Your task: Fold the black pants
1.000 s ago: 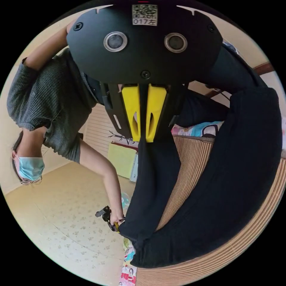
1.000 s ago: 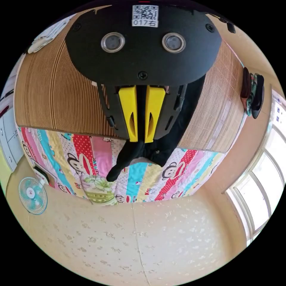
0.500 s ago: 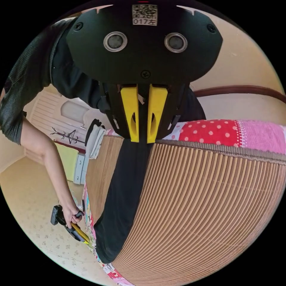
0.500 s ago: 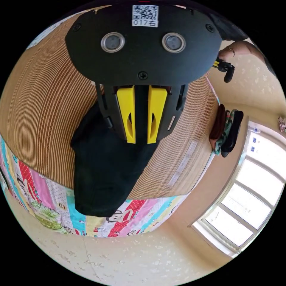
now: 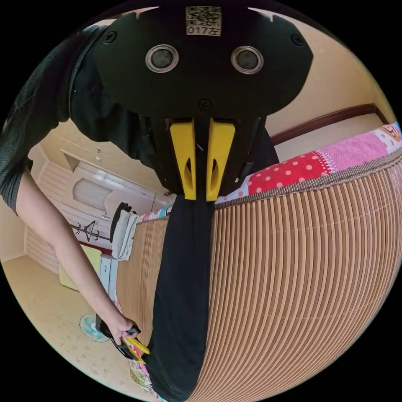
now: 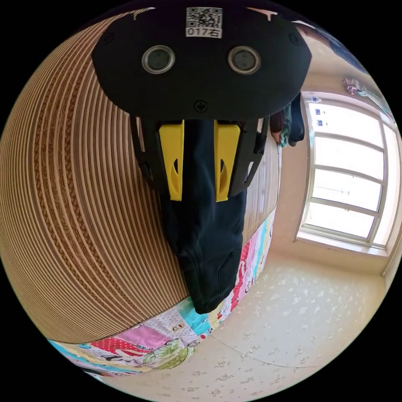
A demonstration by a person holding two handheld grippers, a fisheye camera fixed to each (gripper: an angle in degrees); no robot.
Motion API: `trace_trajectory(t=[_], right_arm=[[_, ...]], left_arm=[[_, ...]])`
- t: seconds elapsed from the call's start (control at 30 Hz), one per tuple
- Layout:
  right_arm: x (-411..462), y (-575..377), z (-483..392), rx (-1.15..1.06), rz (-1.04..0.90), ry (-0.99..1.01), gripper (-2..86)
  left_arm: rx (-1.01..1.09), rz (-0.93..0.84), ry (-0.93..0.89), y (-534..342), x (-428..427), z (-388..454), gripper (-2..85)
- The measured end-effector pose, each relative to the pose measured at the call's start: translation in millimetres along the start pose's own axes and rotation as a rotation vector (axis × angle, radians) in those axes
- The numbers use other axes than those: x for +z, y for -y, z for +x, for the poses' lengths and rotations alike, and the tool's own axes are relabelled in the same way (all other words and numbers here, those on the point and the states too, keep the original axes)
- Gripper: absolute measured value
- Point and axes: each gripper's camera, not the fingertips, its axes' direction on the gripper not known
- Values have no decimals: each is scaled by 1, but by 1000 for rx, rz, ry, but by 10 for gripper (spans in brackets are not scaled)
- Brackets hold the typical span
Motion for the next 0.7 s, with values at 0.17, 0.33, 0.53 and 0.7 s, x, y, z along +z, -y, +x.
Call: trace_trajectory(t=[0.17, 0.33, 0.53, 0.7], right_arm=[[-59, 13, -7, -46, 118, 100, 31], [-47, 24, 33, 12, 8, -10, 41], [-23, -35, 50, -160, -284, 113, 86], [-34, -155, 63, -163, -495, 307, 72]], left_arm=[[250, 63, -351, -4, -16, 21, 23], [78, 31, -198, 4, 5, 1, 28], [-36, 60, -217, 9, 14, -17, 38], [-12, 25, -131, 9, 14, 5, 39]])
